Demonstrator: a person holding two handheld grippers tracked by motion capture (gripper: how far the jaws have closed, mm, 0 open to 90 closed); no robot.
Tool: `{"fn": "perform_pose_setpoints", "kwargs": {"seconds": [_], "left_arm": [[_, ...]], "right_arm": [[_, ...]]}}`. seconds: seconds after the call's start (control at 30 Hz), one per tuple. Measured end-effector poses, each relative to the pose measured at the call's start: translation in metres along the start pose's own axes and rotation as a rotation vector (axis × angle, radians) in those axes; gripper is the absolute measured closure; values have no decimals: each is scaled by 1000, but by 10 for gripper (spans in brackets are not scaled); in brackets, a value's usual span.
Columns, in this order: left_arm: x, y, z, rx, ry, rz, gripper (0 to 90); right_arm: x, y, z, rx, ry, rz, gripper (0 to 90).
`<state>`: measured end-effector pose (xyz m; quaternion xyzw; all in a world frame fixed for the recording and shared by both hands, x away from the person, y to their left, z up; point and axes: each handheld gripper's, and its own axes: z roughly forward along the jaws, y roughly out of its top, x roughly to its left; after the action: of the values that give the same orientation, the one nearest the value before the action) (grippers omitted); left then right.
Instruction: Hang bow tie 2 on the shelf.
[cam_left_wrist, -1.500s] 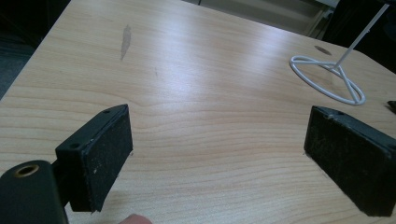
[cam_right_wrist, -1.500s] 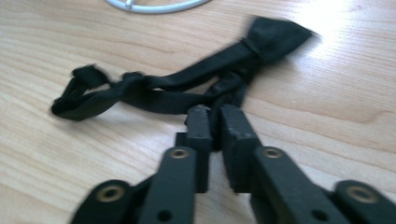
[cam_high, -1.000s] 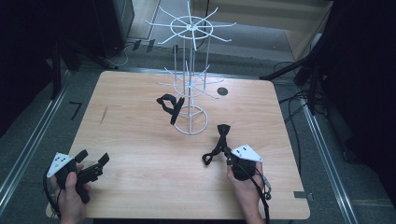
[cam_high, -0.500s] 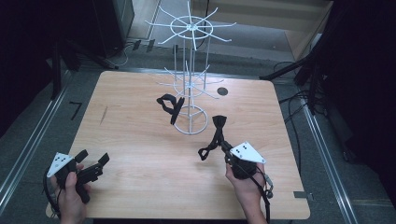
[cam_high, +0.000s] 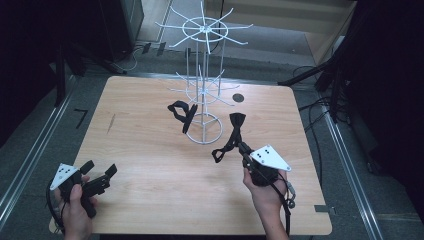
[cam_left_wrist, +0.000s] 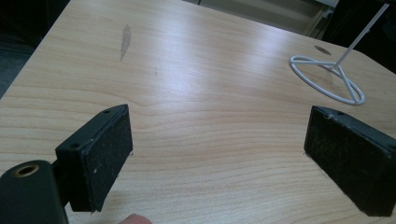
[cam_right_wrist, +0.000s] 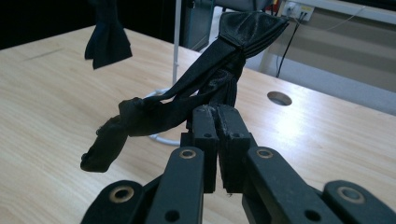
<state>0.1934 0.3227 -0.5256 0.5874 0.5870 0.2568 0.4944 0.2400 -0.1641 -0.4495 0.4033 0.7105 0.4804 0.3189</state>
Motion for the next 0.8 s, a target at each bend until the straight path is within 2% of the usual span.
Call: {"fn": "perform_pose_setpoints", "kwargs": {"seconds": [0.47,0.8], "left_arm": [[0,0,0,1,0,-1,87],[0,0,0,1,-1,0,87]], "right_arm": [[-12,18,3,-39,-43,24,886],[-16,35,7,-64,-51,33,885]]}}
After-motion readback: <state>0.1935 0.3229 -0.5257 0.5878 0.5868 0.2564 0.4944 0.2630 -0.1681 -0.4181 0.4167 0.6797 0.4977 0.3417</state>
